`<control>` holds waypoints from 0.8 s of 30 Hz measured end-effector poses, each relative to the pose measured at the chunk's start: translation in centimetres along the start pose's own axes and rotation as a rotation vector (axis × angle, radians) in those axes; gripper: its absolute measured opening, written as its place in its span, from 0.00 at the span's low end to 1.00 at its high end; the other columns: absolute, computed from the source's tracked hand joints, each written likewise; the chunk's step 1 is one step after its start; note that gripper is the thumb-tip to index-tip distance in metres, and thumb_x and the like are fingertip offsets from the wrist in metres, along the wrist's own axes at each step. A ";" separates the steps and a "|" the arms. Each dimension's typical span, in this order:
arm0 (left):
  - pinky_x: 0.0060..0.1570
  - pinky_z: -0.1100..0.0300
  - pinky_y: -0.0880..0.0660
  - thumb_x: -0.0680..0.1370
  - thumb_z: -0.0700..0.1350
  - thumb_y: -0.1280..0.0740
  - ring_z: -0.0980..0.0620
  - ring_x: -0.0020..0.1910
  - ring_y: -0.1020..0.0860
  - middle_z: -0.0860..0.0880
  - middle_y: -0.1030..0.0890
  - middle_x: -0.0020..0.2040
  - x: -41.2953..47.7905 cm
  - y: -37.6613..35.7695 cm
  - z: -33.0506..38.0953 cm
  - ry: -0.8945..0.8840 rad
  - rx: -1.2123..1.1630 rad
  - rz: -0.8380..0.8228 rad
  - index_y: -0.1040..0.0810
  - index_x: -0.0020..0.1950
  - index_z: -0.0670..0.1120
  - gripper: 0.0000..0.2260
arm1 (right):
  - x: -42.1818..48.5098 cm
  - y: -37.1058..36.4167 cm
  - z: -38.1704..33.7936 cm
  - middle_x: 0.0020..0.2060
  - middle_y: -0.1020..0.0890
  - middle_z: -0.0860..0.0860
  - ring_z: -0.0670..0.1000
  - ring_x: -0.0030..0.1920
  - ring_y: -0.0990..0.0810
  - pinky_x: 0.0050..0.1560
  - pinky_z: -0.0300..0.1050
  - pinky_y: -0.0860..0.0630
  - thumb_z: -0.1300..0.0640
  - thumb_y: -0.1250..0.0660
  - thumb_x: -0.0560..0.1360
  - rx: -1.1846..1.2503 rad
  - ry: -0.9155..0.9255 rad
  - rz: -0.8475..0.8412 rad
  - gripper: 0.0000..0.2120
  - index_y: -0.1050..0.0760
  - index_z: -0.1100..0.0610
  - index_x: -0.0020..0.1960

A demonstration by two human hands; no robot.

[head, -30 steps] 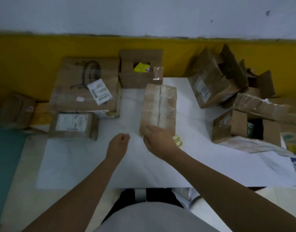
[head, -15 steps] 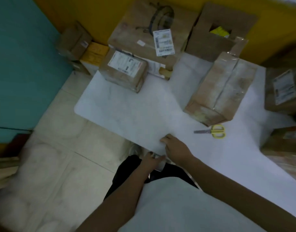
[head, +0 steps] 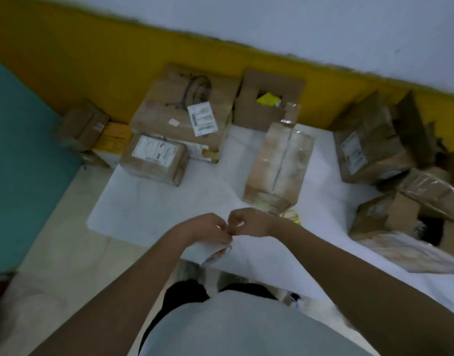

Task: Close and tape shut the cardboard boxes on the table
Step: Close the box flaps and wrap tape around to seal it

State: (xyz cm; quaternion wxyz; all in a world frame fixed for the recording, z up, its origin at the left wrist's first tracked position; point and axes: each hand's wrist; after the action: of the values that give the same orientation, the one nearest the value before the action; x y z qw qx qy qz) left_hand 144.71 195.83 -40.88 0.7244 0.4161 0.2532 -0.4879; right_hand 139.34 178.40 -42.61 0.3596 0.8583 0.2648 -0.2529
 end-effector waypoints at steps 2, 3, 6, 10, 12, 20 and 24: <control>0.41 0.63 0.27 0.73 0.51 0.27 0.53 0.48 0.21 0.53 0.18 0.50 -0.9 3.2 3.6 -0.121 0.098 -0.004 0.15 0.50 0.52 0.08 | -2.3 4.2 -0.2 0.46 0.16 0.49 0.48 0.48 0.18 0.54 0.44 0.21 0.48 0.29 0.75 0.209 -0.035 0.098 0.09 0.20 0.53 0.49; 0.44 0.63 0.26 0.74 0.51 0.27 0.54 0.49 0.21 0.54 0.18 0.50 -1.2 4.6 5.6 -0.192 0.167 -0.005 0.15 0.51 0.52 0.07 | -3.4 6.0 -0.1 0.45 0.16 0.51 0.47 0.44 0.17 0.51 0.43 0.20 0.51 0.28 0.75 0.353 -0.052 0.164 0.08 0.19 0.56 0.50; 0.44 0.63 0.27 0.75 0.49 0.28 0.64 0.43 0.22 0.54 0.19 0.50 -1.1 8.1 11.4 -0.327 0.350 -0.020 0.19 0.56 0.50 0.10 | -6.4 10.3 0.7 0.42 0.16 0.57 0.50 0.39 0.17 0.46 0.43 0.19 0.61 0.26 0.74 0.634 -0.103 0.384 0.10 0.18 0.64 0.53; 0.50 0.62 0.30 0.74 0.53 0.26 0.58 0.52 0.24 0.57 0.25 0.55 0.0 11.0 17.1 -0.448 0.451 0.070 0.25 0.64 0.50 0.21 | -9.3 13.6 1.3 0.41 0.18 0.60 0.53 0.40 0.16 0.43 0.44 0.17 0.66 0.25 0.72 0.827 -0.135 0.633 0.05 0.18 0.65 0.46; 0.48 0.59 0.27 0.72 0.59 0.27 0.54 0.50 0.22 0.54 0.20 0.53 1.2 12.1 18.1 -0.486 0.496 0.111 0.21 0.56 0.49 0.19 | -10.3 14.1 2.3 0.44 0.17 0.62 0.57 0.44 0.15 0.41 0.42 0.17 0.66 0.26 0.72 0.896 -0.194 0.715 0.05 0.19 0.65 0.47; 0.29 0.63 0.42 0.71 0.64 0.28 0.57 0.27 0.36 0.52 0.37 0.27 7.2 15.8 13.4 -0.456 0.692 0.218 0.35 0.28 0.49 0.25 | -11.5 12.0 10.7 0.45 0.15 0.60 0.56 0.48 0.15 0.51 0.48 0.17 0.66 0.28 0.74 1.038 -0.448 0.718 0.03 0.17 0.64 0.47; 0.28 0.61 0.43 0.72 0.60 0.27 0.57 0.27 0.36 0.51 0.37 0.27 10.5 15.4 11.8 -0.410 0.672 0.134 0.36 0.28 0.48 0.25 | -8.6 10.2 11.4 0.44 0.15 0.62 0.57 0.47 0.15 0.46 0.44 0.17 0.66 0.27 0.73 1.031 -0.461 0.754 0.03 0.17 0.65 0.47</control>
State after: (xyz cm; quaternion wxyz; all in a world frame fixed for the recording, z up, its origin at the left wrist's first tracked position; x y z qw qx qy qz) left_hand 162.55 183.36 -37.32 0.6135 0.5396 -0.0980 -0.5682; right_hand 136.75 161.36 -39.31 0.0153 0.8779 -0.2901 -0.3807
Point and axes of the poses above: each hand's wrist, its own x-axis towards the middle knuckle, its own y-axis out of the back of the hand, z = x × y
